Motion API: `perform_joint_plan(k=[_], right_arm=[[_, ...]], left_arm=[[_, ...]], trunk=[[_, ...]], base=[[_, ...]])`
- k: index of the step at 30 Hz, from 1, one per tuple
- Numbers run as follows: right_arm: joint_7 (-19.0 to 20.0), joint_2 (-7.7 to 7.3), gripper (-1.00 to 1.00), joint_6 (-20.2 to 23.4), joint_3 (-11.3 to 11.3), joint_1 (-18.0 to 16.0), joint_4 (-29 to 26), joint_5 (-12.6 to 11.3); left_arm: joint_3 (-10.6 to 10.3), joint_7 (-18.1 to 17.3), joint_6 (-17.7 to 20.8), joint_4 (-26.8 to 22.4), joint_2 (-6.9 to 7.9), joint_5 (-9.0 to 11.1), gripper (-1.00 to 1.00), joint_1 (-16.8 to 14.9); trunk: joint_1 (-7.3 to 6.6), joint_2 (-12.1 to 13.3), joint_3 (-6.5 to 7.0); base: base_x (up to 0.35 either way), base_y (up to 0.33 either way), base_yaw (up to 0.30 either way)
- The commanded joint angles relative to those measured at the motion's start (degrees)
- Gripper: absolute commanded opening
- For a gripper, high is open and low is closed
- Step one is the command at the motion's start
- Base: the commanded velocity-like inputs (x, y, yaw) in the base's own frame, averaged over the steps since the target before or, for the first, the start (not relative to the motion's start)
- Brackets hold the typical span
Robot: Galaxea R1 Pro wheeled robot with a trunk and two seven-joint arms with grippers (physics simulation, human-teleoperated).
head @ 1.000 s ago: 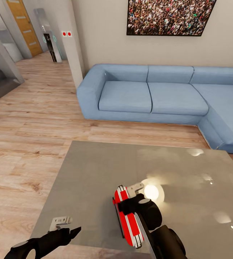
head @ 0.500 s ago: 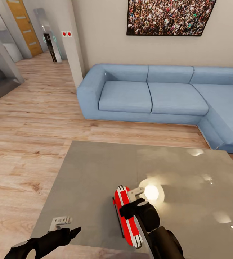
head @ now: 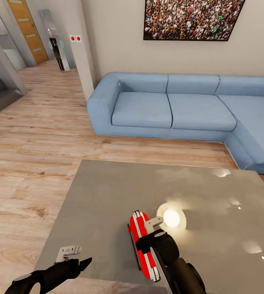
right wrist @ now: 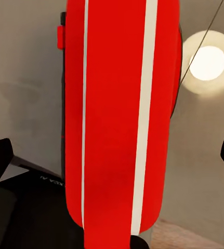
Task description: Turn on the radio receiver that's on the table in the living room.
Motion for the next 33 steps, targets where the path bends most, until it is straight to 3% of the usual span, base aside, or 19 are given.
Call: perform_joint_plan(k=[1,13,23,33], right_arm=[[-0.1,0.0,1.0,0.0,0.0,0.0,0.0,0.0],[-2.2,0.0,1.0,-0.1,-0.1,-1.2,1.4,-0.1],[-2.3,0.0,1.0,-3.6,-0.2,-4.3,8.8,-0.1],[-2.3,0.0,1.0,-4.2,-0.1,-4.5,9.9,-0.1]], left_arm=[[0.0,0.0,0.0,0.0,0.0,0.0,1.0,0.0],[0.0,0.0,0.0,0.0,0.0,0.0,1.0,0.0],[0.0,0.0,0.0,0.0,-0.08,0.0,1.0,0.0],[0.0,0.0,0.0,0.0,-0.09,0.0,1.0,0.0]], trunk=[[0.0,0.0,0.0],[0.0,0.0,0.0],[0.0,0.0,0.0],[0.0,0.0,0.0]], base=[[0.0,0.0,0.0],[0.0,0.0,0.0],[0.0,0.0,0.0],[0.0,0.0,0.0]])
